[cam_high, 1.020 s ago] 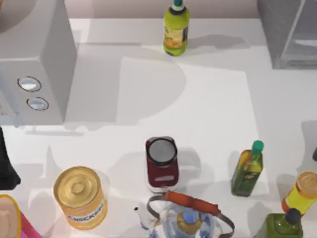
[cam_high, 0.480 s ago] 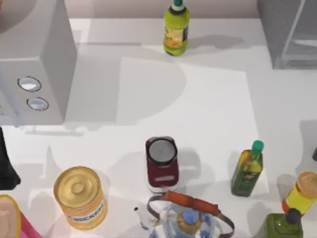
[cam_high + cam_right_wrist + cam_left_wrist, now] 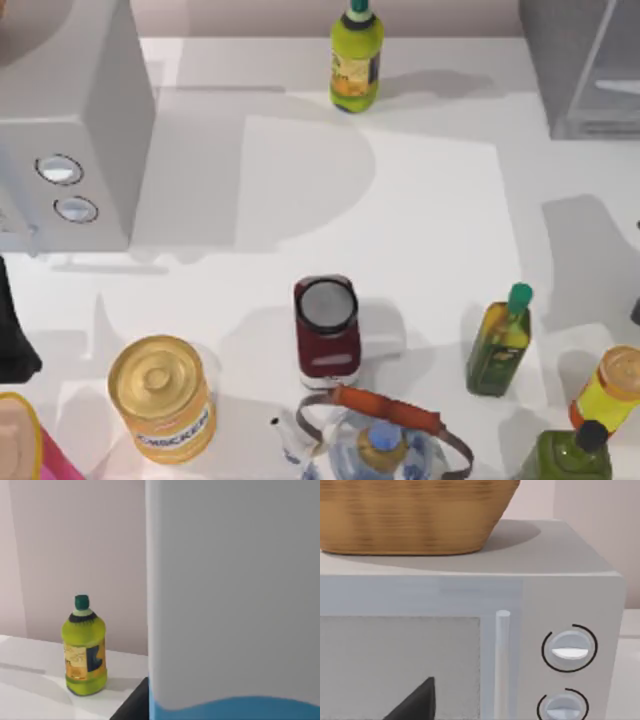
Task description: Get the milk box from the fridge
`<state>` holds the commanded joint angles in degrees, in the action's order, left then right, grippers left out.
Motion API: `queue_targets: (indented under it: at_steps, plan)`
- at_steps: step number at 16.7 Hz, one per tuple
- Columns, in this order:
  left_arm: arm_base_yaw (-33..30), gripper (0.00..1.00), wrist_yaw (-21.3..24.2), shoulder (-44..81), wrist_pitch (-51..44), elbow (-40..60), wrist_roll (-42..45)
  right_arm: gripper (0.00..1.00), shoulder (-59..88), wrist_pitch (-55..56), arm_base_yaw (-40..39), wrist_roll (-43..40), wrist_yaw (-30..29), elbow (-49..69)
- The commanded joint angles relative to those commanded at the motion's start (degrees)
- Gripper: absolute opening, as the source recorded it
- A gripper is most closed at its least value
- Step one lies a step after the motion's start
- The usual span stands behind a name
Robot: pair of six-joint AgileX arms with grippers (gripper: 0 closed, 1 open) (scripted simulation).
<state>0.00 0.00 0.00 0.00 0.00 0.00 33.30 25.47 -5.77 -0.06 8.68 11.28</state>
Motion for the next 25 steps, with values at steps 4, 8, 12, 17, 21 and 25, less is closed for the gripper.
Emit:
queue_targets:
  at_steps: [4,8,12,17,21,25]
  plan:
    - [0.0,1.0,0.0,0.0,0.0,0.0,0.0,0.0,25.8,15.4,-3.6,0.6,5.3,6.2]
    - [0.0,1.0,0.0,0.0,0.0,0.0,0.0,0.0,48.8,29.9,-6.8,1.2,10.2,12.2]
    - [0.0,1.0,0.0,0.0,0.0,0.0,0.0,0.0,64.9,42.2,-9.5,1.4,14.1,17.7]
    - [0.0,1.0,0.0,0.0,0.0,0.0,0.0,0.0,75.4,50.7,-11.3,1.2,16.7,21.7]
    - [0.0,1.0,0.0,0.0,0.0,0.0,0.0,0.0,75.8,51.0,-11.4,1.2,16.8,21.9]
    - [0.0,1.0,0.0,0.0,0.0,0.0,0.0,0.0,78.0,51.2,-11.5,1.2,15.9,23.3]
